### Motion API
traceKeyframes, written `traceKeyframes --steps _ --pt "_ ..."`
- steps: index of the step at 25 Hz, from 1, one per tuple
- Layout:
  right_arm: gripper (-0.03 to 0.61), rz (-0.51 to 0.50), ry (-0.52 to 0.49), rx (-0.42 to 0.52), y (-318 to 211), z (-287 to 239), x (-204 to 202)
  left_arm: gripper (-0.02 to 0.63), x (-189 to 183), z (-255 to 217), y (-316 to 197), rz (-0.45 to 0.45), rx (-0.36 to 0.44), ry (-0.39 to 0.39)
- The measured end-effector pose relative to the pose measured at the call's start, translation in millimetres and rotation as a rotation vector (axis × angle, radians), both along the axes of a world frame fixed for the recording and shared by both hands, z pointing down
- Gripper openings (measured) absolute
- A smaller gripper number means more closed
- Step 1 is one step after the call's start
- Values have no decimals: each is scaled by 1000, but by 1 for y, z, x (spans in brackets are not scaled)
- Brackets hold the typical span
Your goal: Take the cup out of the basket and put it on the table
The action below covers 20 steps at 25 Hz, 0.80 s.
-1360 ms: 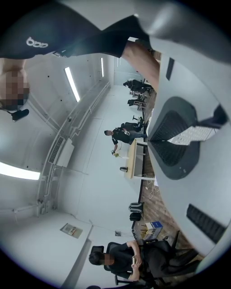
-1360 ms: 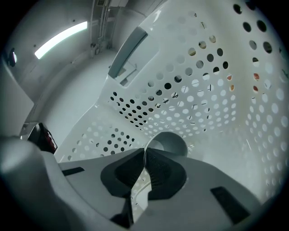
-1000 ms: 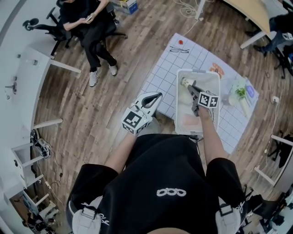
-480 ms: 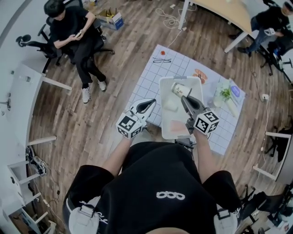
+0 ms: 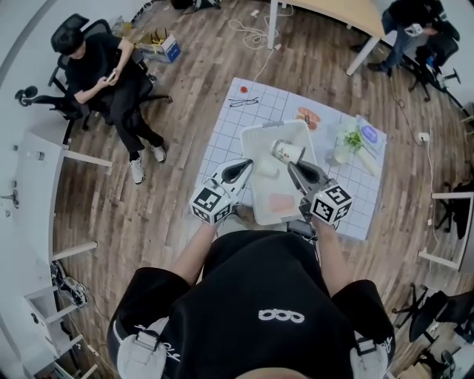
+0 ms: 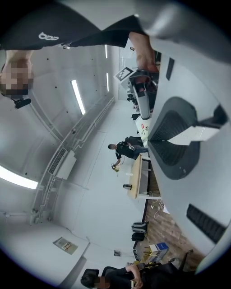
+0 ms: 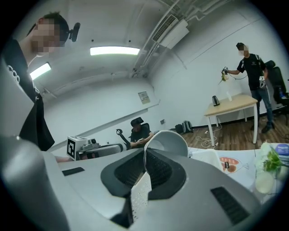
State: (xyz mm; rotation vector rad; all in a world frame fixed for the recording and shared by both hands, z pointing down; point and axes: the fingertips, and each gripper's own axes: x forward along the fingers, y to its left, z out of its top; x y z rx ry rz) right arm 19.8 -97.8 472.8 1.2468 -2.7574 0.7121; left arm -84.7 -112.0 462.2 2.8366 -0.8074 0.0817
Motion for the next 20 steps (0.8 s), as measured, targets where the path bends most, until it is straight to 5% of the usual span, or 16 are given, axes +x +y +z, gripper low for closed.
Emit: traceKeyframes --steps 11,20 --pt "34 30 37 37 3 -10 26 8 28 -4 2 55 11 4" --pt "34 285 54 56 41 -27 134 6 99 -20 5 207 42 17"
